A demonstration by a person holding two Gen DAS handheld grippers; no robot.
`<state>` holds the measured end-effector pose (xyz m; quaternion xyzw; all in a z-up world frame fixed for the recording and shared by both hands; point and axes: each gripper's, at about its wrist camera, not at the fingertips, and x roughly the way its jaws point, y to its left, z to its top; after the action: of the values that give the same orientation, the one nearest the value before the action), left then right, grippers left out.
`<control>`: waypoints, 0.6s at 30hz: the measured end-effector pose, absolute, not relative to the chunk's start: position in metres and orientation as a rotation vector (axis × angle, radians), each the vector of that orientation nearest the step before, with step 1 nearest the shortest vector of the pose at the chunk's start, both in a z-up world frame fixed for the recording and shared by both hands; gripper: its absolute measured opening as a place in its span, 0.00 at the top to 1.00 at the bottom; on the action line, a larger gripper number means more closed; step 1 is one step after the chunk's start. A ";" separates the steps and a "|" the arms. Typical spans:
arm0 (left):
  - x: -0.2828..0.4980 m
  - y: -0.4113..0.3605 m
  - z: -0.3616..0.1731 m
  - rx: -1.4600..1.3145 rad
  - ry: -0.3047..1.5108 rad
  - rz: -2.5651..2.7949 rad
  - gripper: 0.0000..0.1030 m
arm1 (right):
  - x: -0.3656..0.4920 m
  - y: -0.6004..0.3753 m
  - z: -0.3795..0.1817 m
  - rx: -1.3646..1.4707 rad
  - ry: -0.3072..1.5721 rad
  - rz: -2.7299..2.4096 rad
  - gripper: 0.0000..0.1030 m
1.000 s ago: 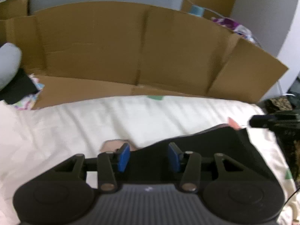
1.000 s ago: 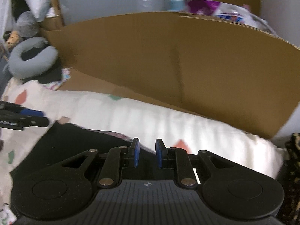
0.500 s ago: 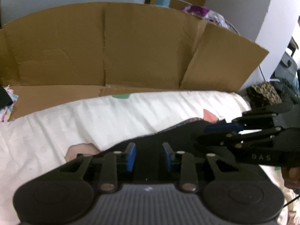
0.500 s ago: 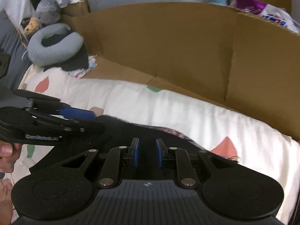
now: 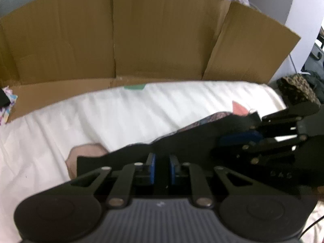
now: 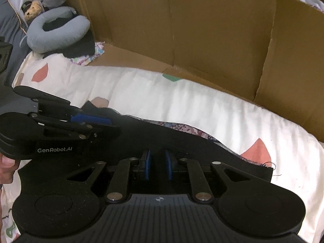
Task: Fold clothes
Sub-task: 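Carry the raised black shorts with both tools, bringing the tools together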
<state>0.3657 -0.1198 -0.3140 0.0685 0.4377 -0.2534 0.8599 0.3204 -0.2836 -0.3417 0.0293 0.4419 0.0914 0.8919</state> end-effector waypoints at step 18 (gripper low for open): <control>0.358 -0.112 -0.298 0.105 0.802 -0.548 0.81 | 0.311 -0.293 -0.330 0.068 0.801 0.160 0.79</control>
<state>0.3578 -0.1116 -0.2982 0.0503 0.3853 -0.2634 0.8829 0.3113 -0.2933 -0.3299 0.0329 0.3893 0.0779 0.9172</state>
